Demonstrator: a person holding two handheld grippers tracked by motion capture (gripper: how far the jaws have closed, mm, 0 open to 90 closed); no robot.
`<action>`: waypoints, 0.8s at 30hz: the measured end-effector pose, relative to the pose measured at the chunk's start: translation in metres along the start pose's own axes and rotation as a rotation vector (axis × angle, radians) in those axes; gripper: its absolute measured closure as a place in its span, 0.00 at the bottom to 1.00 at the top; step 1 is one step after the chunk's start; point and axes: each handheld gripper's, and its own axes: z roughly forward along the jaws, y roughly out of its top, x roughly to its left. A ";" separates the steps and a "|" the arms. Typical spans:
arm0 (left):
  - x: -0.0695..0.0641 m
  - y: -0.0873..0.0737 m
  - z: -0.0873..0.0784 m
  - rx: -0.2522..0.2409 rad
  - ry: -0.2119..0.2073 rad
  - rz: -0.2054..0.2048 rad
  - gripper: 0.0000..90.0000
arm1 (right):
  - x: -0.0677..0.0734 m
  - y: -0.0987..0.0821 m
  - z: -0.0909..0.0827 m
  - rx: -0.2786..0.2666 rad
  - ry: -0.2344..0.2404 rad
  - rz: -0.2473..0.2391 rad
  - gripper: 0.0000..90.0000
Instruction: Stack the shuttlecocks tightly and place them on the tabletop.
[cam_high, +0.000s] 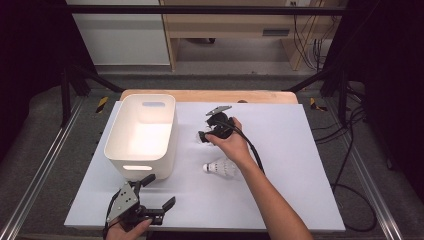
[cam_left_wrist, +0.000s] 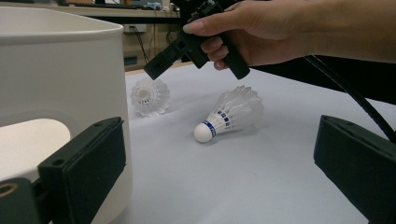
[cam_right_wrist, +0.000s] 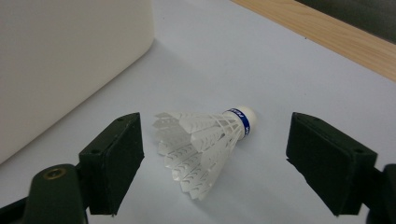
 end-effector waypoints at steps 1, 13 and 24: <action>0.000 0.000 0.000 0.000 -0.001 0.001 0.03 | 0.000 -0.001 0.001 0.003 -0.003 -0.008 0.24; -0.001 0.000 0.001 0.001 -0.002 0.001 0.03 | 0.007 -0.006 0.015 0.072 -0.028 -0.069 0.41; -0.001 0.000 0.001 0.002 -0.005 0.002 0.03 | 0.003 -0.009 0.019 0.090 -0.051 -0.081 0.50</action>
